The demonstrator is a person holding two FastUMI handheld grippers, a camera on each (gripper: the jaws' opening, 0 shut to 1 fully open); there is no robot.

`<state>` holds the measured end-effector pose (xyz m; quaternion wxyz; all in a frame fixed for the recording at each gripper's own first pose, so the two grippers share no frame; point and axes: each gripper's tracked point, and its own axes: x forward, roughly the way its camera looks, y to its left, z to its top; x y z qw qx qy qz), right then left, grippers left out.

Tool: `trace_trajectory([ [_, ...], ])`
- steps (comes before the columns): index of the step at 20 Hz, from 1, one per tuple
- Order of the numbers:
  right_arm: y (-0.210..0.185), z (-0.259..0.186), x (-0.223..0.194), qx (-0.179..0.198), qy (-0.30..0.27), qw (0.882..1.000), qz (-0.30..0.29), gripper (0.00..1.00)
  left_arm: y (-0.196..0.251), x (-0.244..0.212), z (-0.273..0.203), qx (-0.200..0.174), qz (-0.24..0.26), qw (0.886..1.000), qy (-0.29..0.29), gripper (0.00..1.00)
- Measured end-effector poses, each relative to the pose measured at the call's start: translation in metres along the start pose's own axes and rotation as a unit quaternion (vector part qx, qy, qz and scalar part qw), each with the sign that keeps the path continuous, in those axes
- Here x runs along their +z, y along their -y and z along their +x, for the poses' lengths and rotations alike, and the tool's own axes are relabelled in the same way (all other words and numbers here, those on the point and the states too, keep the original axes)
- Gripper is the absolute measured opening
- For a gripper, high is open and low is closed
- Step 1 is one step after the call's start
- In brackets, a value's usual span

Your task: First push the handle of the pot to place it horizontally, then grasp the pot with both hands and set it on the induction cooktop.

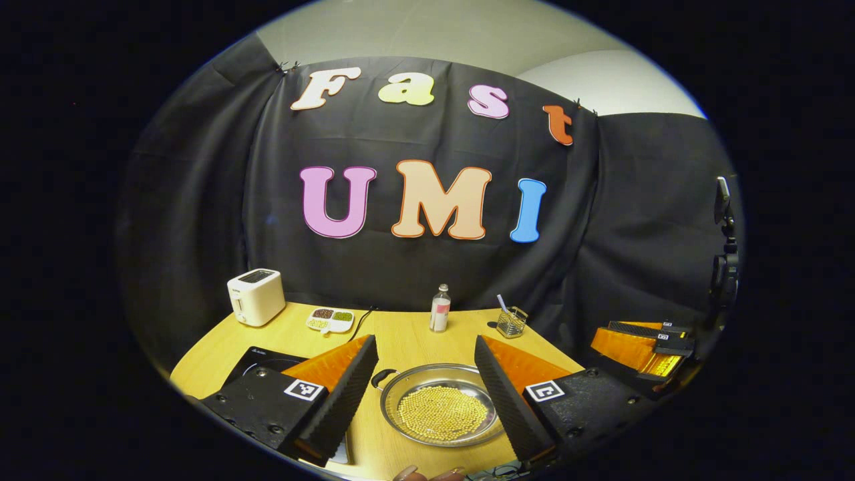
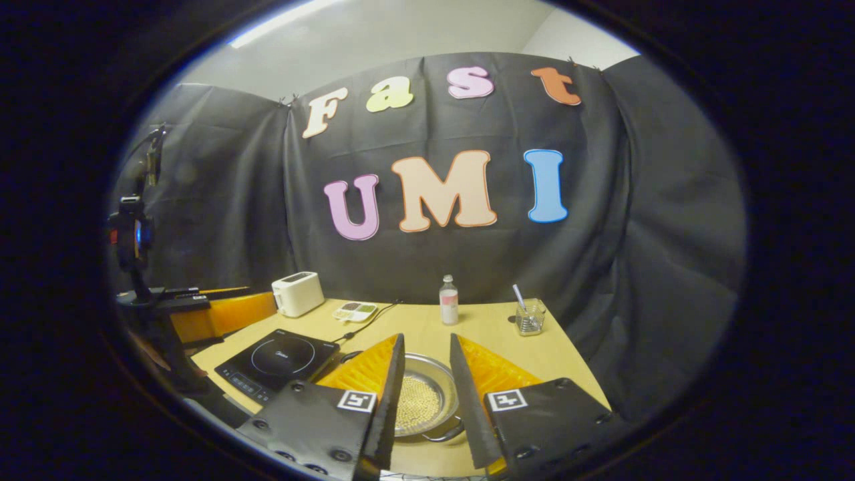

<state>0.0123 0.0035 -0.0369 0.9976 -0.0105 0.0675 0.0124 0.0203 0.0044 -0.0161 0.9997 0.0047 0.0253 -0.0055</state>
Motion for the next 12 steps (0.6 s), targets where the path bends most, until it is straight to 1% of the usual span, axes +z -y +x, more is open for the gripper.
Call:
trace_trajectory([
  [1,0.0,0.0,0.0,0.0,0.0,1.0,0.0,0.41,-0.001,-0.001,0.001,0.001,-0.001,1.0,-0.001,0.91],
  [2,-0.001,0.0,0.0,0.001,-0.001,1.0,0.0,0.41,-0.002,-0.001,0.001,0.001,-0.001,1.0,-0.001,0.94],
  [4,-0.002,0.001,-0.006,0.003,-0.01,1.0,-0.004,0.41,-0.001,-0.001,0.002,-0.001,-0.005,1.0,-0.001,0.94],
  [5,0.006,-0.005,-0.008,-0.016,-0.01,1.0,-0.007,0.3,0.0,-0.002,0.003,-0.003,-0.006,1.0,-0.002,0.94],
  [6,0.006,0.003,-0.002,-0.017,-0.008,1.0,-0.008,0.19,0.0,-0.003,0.002,-0.003,-0.005,1.0,-0.003,0.94],
  [7,0.007,0.004,-0.006,-0.014,-0.013,1.0,-0.006,0.08,-0.001,-0.003,0.002,-0.004,-0.005,1.0,-0.004,0.94],
  [8,0.005,0.001,-0.008,-0.011,-0.017,1.0,-0.004,0.11,0.0,-0.003,0.002,-0.007,-0.004,1.0,-0.005,0.94],
  [10,0.004,-0.001,-0.017,-0.01,-0.031,0.999,-0.009,0.11,0.002,-0.006,0.003,-0.012,-0.002,1.0,-0.009,0.94],
  [11,0.005,-0.008,-0.016,-0.01,-0.031,0.999,-0.013,0.07,0.002,-0.006,0.003,-0.015,-0.001,1.0,-0.01,0.94],
  [12,-0.001,-0.002,-0.022,-0.001,-0.041,0.999,-0.009,0.02,0.003,-0.007,0.004,-0.018,-0.001,1.0,-0.011,0.94],
])
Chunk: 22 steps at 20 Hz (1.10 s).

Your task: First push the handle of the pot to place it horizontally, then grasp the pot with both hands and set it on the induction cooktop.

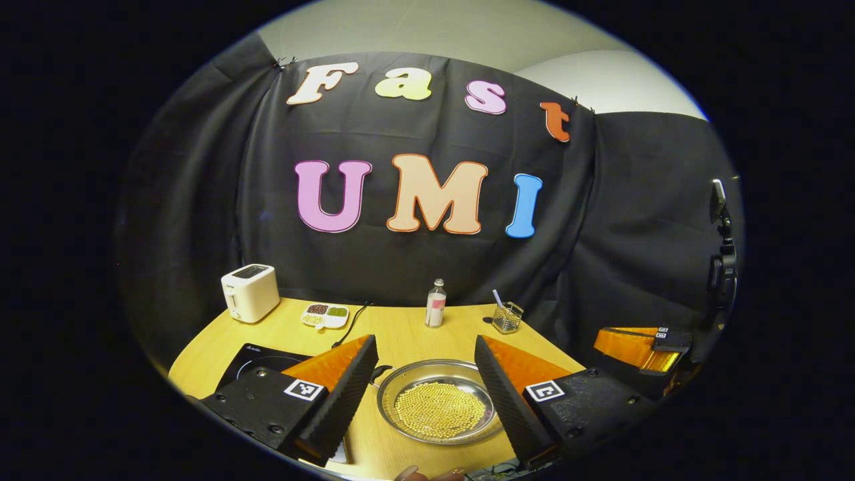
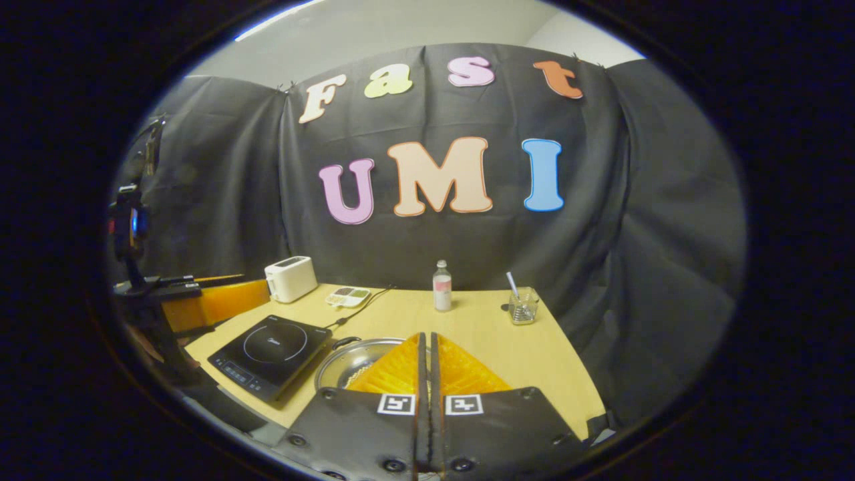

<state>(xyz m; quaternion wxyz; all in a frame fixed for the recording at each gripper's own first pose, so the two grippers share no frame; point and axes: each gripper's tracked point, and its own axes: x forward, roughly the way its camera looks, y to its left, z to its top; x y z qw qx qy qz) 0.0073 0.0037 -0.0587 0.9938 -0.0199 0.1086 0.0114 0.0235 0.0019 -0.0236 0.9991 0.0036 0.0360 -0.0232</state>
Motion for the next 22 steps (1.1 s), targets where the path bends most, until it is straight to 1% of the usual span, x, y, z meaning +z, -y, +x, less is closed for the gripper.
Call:
trace_trajectory([
  [2,-0.003,-0.001,-0.008,0.005,-0.014,1.0,0.007,0.02,-0.001,-0.003,-0.001,-0.006,0.001,1.0,-0.005,0.94],
  [3,-0.002,0.0,-0.013,0.001,-0.022,1.0,0.004,0.0,-0.002,-0.003,-0.001,-0.009,0.003,1.0,-0.004,0.94],
  [5,-0.004,0.0,-0.031,0.006,-0.048,0.999,-0.002,0.02,-0.005,-0.004,-0.001,-0.012,0.008,1.0,-0.005,0.94],
  [8,-0.006,0.002,-0.069,0.023,-0.1,0.995,0.006,0.02,-0.012,-0.009,-0.001,-0.013,0.014,1.0,-0.01,0.94],
  [9,-0.005,0.002,-0.086,0.026,-0.122,0.992,0.01,0.0,-0.014,-0.011,-0.001,-0.012,0.017,1.0,-0.012,0.94],
  [10,-0.003,0.002,-0.106,0.03,-0.146,0.989,0.015,0.0,-0.016,-0.011,-0.002,-0.008,0.021,1.0,-0.014,0.94],
  [11,-0.002,0.002,-0.121,0.035,-0.166,0.985,0.019,0.05,-0.018,-0.012,-0.002,-0.004,0.024,1.0,-0.015,0.94],
  [12,-0.004,0.002,-0.139,0.042,-0.189,0.981,0.025,0.05,-0.021,-0.013,-0.002,0.002,0.026,1.0,-0.017,0.94],
  [13,-0.005,0.003,-0.155,0.05,-0.208,0.976,0.032,0.0,-0.022,-0.015,-0.002,0.008,0.026,0.999,-0.018,0.94],
  [14,-0.008,0.004,-0.169,0.06,-0.225,0.972,0.039,0.02,-0.023,-0.017,-0.002,0.011,0.025,0.999,-0.02,0.94],
  [15,-0.011,0.006,-0.182,0.069,-0.241,0.967,0.044,0.02,-0.024,-0.018,-0.001,0.014,0.026,0.999,-0.021,0.94],
  [17,-0.015,0.008,-0.2,0.081,-0.265,0.959,0.051,0.02,-0.031,-0.02,-0.002,0.03,0.031,0.999,-0.022,0.94],
  [18,-0.016,0.01,-0.207,0.087,-0.273,0.957,0.052,0.0,-0.036,-0.02,-0.003,0.039,0.035,0.998,-0.024,0.94],
  [19,-0.016,0.012,-0.212,0.088,-0.278,0.955,0.05,0.02,-0.042,-0.022,-0.004,0.048,0.037,0.998,-0.025,0.94],
  [20,-0.016,0.013,-0.216,0.091,-0.282,0.954,0.048,0.02,-0.046,-0.024,-0.005,0.056,0.037,0.997,-0.028,0.91],
  [21,-0.016,0.017,-0.218,0.093,-0.286,0.953,0.045,0.02,-0.049,-0.027,-0.005,0.063,0.035,0.997,-0.032,0.94],
  [22,-0.017,0.018,-0.221,0.095,-0.289,0.952,0.044,0.02,-0.052,-0.029,-0.006,0.07,0.031,0.996,-0.036,0.94],
])
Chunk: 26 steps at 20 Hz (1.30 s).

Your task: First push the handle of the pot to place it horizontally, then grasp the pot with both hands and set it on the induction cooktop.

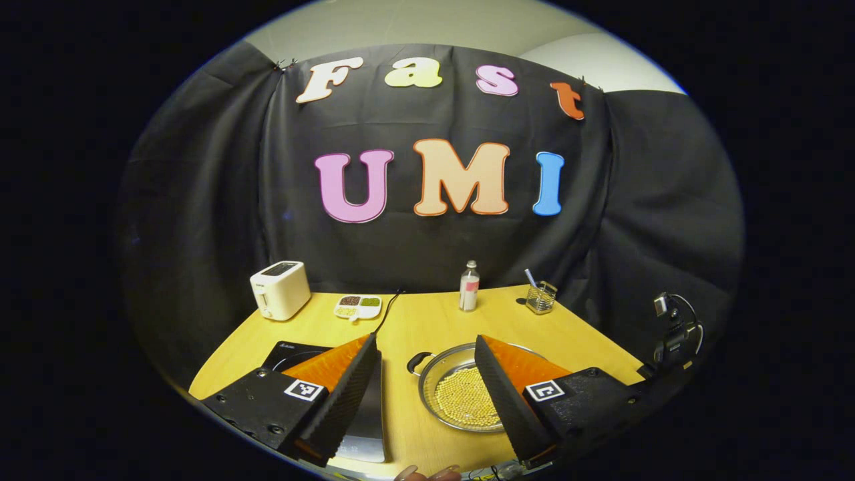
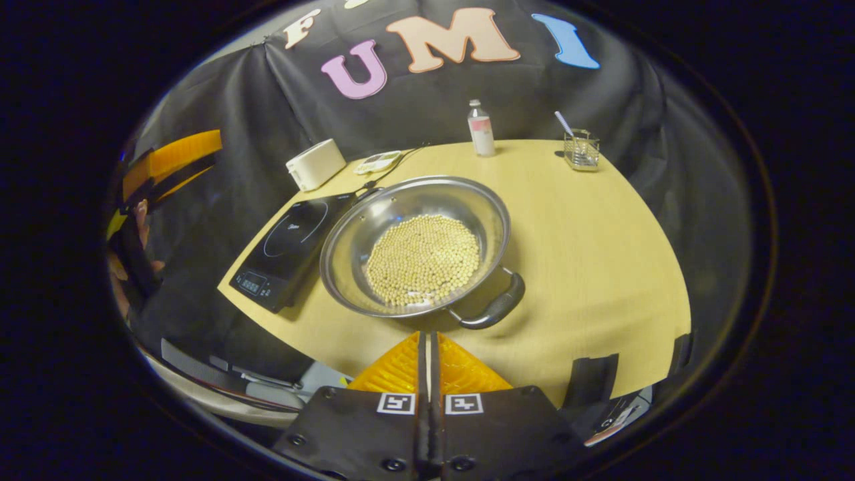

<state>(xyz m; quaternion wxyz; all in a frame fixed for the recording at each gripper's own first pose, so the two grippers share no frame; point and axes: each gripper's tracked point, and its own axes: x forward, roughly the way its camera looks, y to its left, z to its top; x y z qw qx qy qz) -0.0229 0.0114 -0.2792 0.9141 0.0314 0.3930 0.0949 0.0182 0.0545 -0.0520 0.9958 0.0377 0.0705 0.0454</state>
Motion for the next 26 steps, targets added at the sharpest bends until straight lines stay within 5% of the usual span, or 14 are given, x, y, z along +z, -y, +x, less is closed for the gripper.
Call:
trace_trajectory([
  [14,0.007,0.025,-0.017,-0.009,-0.043,0.999,-0.009,0.02,-0.025,-0.018,0.001,0.054,-0.015,0.998,-0.031,0.94],
  [26,0.022,0.035,-0.002,0.046,-0.062,0.996,-0.041,0.01,-0.016,-0.017,-0.01,0.134,-0.03,0.99,-0.035,0.94],
])
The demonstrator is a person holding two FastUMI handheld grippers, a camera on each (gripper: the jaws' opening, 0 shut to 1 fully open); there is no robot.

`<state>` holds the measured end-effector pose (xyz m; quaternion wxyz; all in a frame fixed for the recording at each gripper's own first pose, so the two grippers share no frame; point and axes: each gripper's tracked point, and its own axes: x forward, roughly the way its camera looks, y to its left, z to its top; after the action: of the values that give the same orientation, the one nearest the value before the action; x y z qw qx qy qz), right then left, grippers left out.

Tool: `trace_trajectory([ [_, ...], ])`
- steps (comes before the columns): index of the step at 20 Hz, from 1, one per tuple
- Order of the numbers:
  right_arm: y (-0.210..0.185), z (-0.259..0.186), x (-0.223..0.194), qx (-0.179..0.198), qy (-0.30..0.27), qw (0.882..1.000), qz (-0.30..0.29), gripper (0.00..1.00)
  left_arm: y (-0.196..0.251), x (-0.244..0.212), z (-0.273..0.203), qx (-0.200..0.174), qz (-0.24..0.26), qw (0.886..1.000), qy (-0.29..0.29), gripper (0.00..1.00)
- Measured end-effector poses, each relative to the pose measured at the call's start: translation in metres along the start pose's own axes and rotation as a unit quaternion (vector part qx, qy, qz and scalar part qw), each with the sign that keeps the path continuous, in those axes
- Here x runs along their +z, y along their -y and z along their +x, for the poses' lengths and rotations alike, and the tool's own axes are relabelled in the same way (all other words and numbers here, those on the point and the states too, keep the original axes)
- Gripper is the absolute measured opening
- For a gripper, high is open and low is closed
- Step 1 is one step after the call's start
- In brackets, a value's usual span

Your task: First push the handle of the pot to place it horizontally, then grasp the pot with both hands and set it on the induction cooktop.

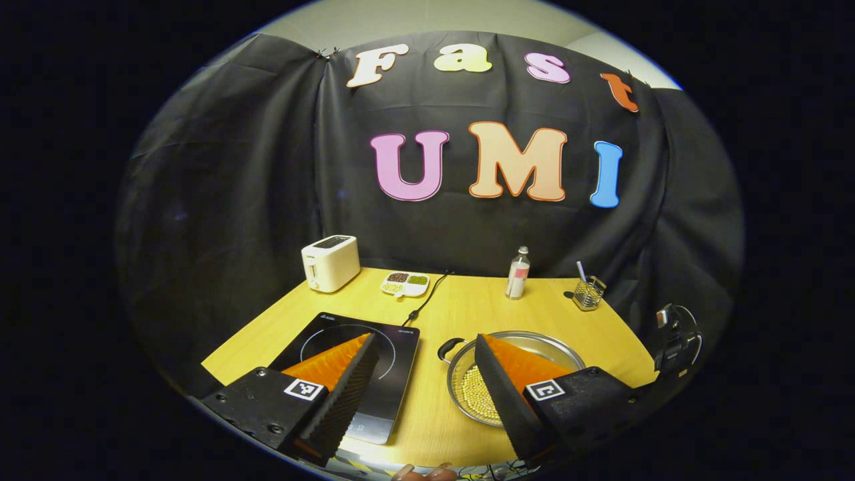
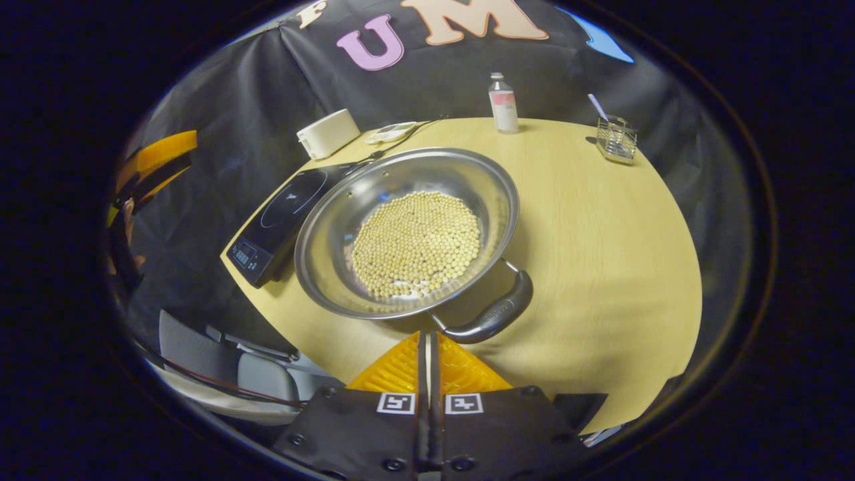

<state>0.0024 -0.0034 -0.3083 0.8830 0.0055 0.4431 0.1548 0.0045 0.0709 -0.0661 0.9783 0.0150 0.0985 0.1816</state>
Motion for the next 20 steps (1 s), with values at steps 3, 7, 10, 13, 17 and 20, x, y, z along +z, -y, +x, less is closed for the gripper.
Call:
trace_trajectory([
  [3,0.011,-0.001,0.003,0.01,-0.002,1.0,-0.01,0.0,0.004,-0.001,-0.006,0.023,-0.004,1.0,-0.001,0.95],
  [7,0.025,0.002,0.014,0.024,-0.007,0.999,-0.02,0.0,0.01,-0.007,-0.016,0.046,-0.019,0.999,-0.01,0.95],
  [10,0.033,0.003,0.017,0.034,-0.01,0.999,-0.026,0.0,0.017,-0.011,-0.022,0.058,-0.036,0.998,-0.015,0.95],
  [13,0.041,0.005,0.024,0.038,-0.014,0.999,-0.029,0.0,0.02,-0.012,-0.026,0.073,-0.032,0.997,-0.016,0.94],
  [17,0.056,0.008,0.029,0.032,-0.017,0.999,-0.038,0.0,0.023,-0.011,-0.035,0.086,-0.034,0.996,-0.015,0.95],
  [20,0.063,0.008,0.032,0.037,-0.017,0.999,-0.031,0.0,0.023,-0.013,-0.039,0.097,-0.038,0.994,-0.015,0.98],
])
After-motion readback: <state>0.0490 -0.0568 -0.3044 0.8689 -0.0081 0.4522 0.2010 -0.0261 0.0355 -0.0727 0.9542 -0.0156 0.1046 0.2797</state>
